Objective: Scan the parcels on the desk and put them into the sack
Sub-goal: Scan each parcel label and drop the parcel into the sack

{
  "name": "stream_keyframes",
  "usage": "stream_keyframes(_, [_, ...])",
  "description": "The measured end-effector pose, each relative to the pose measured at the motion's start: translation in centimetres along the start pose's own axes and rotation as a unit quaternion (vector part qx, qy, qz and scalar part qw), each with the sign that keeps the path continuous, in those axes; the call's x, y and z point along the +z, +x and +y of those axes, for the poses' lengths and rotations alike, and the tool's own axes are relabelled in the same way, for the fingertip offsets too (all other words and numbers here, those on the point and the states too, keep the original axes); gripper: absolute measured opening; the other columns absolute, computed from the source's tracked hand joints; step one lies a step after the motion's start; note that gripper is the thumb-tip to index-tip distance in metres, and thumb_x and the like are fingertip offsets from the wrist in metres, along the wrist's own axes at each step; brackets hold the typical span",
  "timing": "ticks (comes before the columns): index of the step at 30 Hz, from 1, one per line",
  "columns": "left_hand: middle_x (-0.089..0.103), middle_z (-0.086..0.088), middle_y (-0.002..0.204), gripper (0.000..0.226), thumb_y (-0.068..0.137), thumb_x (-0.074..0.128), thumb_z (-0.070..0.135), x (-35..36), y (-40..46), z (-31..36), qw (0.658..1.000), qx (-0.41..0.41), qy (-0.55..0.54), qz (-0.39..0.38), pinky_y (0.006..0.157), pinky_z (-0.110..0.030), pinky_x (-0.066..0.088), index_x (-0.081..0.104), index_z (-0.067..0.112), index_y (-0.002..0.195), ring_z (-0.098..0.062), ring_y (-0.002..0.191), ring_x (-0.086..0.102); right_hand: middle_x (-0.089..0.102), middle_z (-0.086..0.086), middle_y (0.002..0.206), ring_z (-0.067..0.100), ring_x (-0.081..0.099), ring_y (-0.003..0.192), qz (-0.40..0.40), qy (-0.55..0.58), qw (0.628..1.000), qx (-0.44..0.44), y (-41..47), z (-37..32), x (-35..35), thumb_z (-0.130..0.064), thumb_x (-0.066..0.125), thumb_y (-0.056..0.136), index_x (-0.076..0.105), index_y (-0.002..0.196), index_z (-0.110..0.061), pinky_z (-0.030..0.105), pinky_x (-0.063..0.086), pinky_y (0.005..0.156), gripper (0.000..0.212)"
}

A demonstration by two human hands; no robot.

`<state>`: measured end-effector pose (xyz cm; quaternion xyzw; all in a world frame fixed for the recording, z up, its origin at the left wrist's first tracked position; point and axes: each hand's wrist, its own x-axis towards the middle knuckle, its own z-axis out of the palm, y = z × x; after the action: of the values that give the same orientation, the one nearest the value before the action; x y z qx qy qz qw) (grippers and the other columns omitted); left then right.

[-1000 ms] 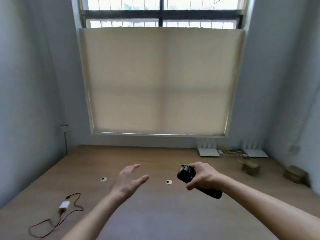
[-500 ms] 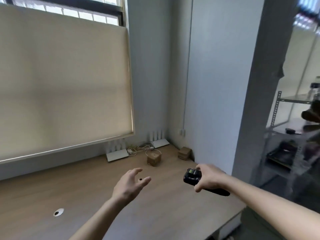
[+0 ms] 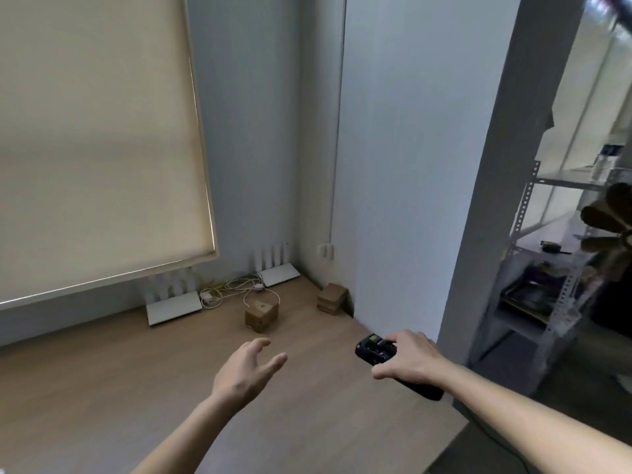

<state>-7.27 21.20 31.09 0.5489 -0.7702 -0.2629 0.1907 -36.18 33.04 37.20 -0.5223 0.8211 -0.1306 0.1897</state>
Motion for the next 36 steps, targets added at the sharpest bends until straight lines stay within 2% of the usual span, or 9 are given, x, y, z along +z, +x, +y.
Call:
stream_keyframes(3, [0.057,0.004,0.138,0.064,0.088,0.055,0.068,1.1,6.1,-2.3,1.000,-0.016,-0.004,-0.002,0.099,-0.031,0.044,0.053,0.030,0.139,-0.014,0.128,0.052,0.069,-0.007,0.090,0.019,0.065,0.089,-0.023,-0.029,0.999,-0.006,6.5,-1.2,1.4,-0.056,0.074,0.048,0.061,0.082,-0.031,0.028,0.052,0.067,0.044])
stream_keyframes(6, [0.058,0.005,0.138,0.062,0.088,0.054,0.068,2.1,12.5,-5.0,0.999,-0.035,-0.013,0.001,0.098,-0.031,0.046,0.053,0.030,0.137,-0.012,0.127,0.053,0.070,-0.004,0.103,0.021,0.064,0.098,-0.051,-0.052,0.997,-0.012,13.7,-3.1,2.9,-0.055,0.076,0.047,0.068,0.109,-0.030,0.031,0.056,0.082,0.067])
stream_keyframes(8, [0.058,0.005,0.138,0.061,0.090,0.054,0.067,2.6,16.5,-6.7,0.999,-0.046,-0.017,-0.004,0.097,-0.032,0.046,0.052,0.029,0.138,-0.012,0.127,0.052,0.069,-0.003,0.105,0.021,0.063,0.100,-0.071,-0.059,0.996,-0.008,18.4,-4.3,3.9,-0.053,0.078,0.047,0.068,0.116,-0.029,0.030,0.056,0.084,0.073])
stream_keyframes(13, [0.059,0.006,0.136,0.059,0.090,0.055,0.065,4.1,24.7,-11.0,0.997,-0.074,-0.026,-0.012,0.099,-0.034,0.046,0.054,0.028,0.136,-0.011,0.127,0.053,0.070,-0.004,0.098,0.017,0.067,0.090,-0.096,-0.056,0.994,0.019,28.4,-6.3,7.3,-0.062,0.070,0.034,0.065,0.098,-0.025,0.031,0.058,0.076,0.074])
stream_keyframes(18, [0.061,0.002,0.134,0.059,0.091,0.059,0.059,6.5,30.6,-14.8,0.992,-0.115,-0.051,-0.021,0.099,-0.033,0.046,0.054,0.022,0.137,-0.013,0.125,0.055,0.072,-0.006,0.092,0.016,0.068,0.086,-0.114,-0.048,0.992,0.006,35.5,-8.1,10.7,-0.056,0.075,0.045,0.069,0.093,-0.028,0.025,0.050,0.061,0.056])
stream_keyframes(21, [0.060,-0.002,0.135,0.061,0.093,0.059,0.056,8.2,33.9,-17.1,0.986,-0.149,-0.075,-0.027,0.099,-0.032,0.045,0.053,0.019,0.140,-0.016,0.125,0.055,0.073,-0.007,0.097,0.015,0.068,0.088,-0.121,-0.046,0.992,-0.002,40.4,-9.0,13.0,-0.059,0.074,0.045,0.071,0.101,-0.029,0.026,0.054,0.069,0.064])
stream_keyframes(25, [0.057,-0.004,0.139,0.063,0.093,0.058,0.057,10.2,38.0,-19.9,0.973,-0.203,-0.103,-0.029,0.104,-0.036,0.044,0.050,0.020,0.144,-0.019,0.129,0.053,0.073,-0.003,0.099,0.016,0.068,0.089,-0.146,-0.047,0.988,-0.017,47.1,-10.6,15.7,-0.051,0.083,0.060,0.070,0.105,-0.025,0.027,0.054,0.069,0.054])
stream_keyframes(29, [0.058,-0.003,0.139,0.062,0.092,0.056,0.061,12.2,42.6,-22.4,0.959,-0.253,-0.124,-0.029,0.100,-0.037,0.044,0.050,0.026,0.143,-0.020,0.127,0.054,0.072,-0.001,0.102,0.019,0.068,0.091,-0.177,-0.055,0.982,-0.031,54.6,-12.5,18.5,-0.056,0.082,0.057,0.067,0.107,-0.025,0.034,0.060,0.080,0.060])
stream_keyframes(36, [0.054,-0.002,0.143,0.068,0.094,0.051,0.060,16.3,51.2,-26.3,0.938,-0.310,-0.153,-0.032,0.103,-0.040,0.045,0.038,0.025,0.152,-0.022,0.130,0.052,0.070,0.000,0.099,0.020,0.068,0.088,-0.227,-0.066,0.970,-0.059,67.4,-15.9,24.2,-0.060,0.080,0.055,0.064,0.108,-0.022,0.035,0.060,0.076,0.067])
